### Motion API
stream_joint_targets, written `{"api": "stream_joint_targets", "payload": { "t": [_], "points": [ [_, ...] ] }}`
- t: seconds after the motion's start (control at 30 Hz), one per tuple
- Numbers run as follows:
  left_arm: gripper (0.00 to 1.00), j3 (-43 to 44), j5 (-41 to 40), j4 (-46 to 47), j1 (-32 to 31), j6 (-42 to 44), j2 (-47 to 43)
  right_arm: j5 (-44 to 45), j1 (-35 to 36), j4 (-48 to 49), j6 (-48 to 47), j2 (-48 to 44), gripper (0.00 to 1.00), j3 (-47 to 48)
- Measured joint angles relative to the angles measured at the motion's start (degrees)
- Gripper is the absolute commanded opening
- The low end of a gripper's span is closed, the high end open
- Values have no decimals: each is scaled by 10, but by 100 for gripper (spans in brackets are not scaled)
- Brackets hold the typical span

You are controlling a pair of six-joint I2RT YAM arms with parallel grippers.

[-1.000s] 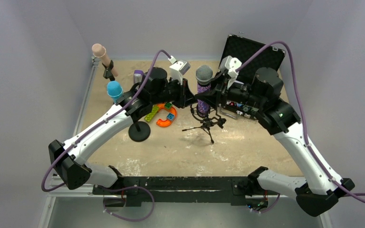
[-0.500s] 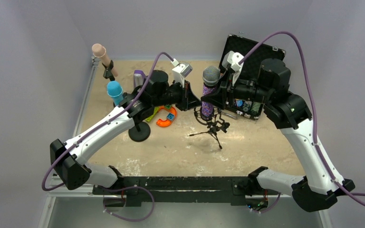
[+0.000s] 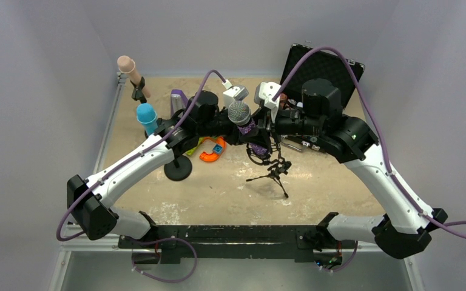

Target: Attach the microphones to the stand

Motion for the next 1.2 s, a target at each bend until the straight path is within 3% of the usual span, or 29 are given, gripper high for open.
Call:
{"api": "stream_joint_targets", "payload": {
  "t": [0.13,0.37,0.73,1.0,1.2],
  "points": [
    [0,0,-8,0,2,0,4,62,7,-26,-19,1,0,18],
    [0,0,-17,11,2,0,4,64,-25,-72,-27,-9,0,29],
    [0,1,-40,-23,7,9,4,48,10,100,-30,3,0,-100],
    [0,1,-54,-25,8,8,4,30,-57,115,-9,-64,0,-147],
    [0,1,-35,-35,8,8,4,28,18,161,-70,-85,0,-208]
  ]
}}
